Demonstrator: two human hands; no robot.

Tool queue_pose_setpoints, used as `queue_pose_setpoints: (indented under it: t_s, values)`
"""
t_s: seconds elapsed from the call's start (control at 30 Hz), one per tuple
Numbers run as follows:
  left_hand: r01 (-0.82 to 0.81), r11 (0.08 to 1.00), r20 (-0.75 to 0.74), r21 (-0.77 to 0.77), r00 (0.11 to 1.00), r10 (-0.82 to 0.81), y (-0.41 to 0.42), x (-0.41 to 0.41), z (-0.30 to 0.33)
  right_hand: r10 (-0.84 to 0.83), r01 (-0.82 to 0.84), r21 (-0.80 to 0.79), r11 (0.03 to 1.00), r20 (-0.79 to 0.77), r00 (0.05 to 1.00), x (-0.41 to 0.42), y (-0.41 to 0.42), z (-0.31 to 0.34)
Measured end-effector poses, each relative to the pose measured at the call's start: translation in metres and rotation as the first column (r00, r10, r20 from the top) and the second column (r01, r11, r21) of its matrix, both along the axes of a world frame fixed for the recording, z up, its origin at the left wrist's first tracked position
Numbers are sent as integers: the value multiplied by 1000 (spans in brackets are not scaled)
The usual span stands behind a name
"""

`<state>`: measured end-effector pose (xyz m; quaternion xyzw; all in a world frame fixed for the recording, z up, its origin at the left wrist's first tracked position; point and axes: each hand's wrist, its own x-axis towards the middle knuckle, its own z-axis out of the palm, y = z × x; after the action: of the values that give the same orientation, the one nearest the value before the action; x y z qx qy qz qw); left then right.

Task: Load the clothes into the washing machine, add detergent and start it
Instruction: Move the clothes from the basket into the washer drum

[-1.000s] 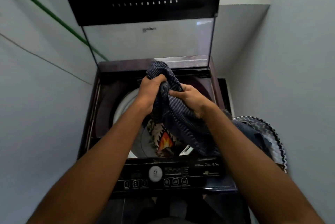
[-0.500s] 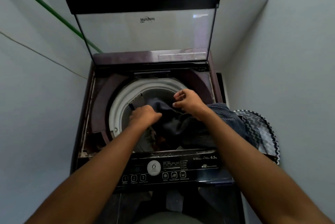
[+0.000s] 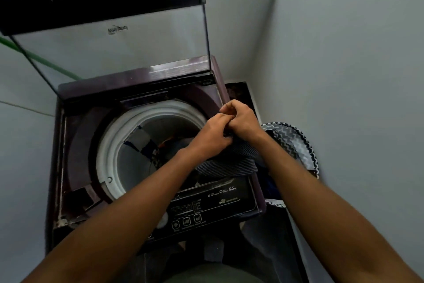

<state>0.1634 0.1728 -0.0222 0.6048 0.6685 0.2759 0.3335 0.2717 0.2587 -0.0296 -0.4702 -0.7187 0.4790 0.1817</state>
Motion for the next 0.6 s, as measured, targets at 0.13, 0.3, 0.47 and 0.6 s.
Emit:
queue_pose_setpoints:
  t_s: [0.13, 0.3, 0.47, 0.6]
  values:
    - [81, 997, -88, -2, 993, -81, 8, 13, -2, -16, 16, 2, 1000, 62, 998, 30, 13, -17]
    - [190, 970, -248, -149, 943, -223, 15, 23, -6, 357, -230, -316, 921, 446, 821, 75, 16, -34]
    - [212, 964, -302, -159, 919, -252, 14, 26, -12, 494, -231, -496, 837, 503, 709, 86, -6, -49]
    - [225, 960, -273, -167, 925, -264, 11, 21, -11, 263, -132, -313, 940, 423, 867, 85, -2, -53]
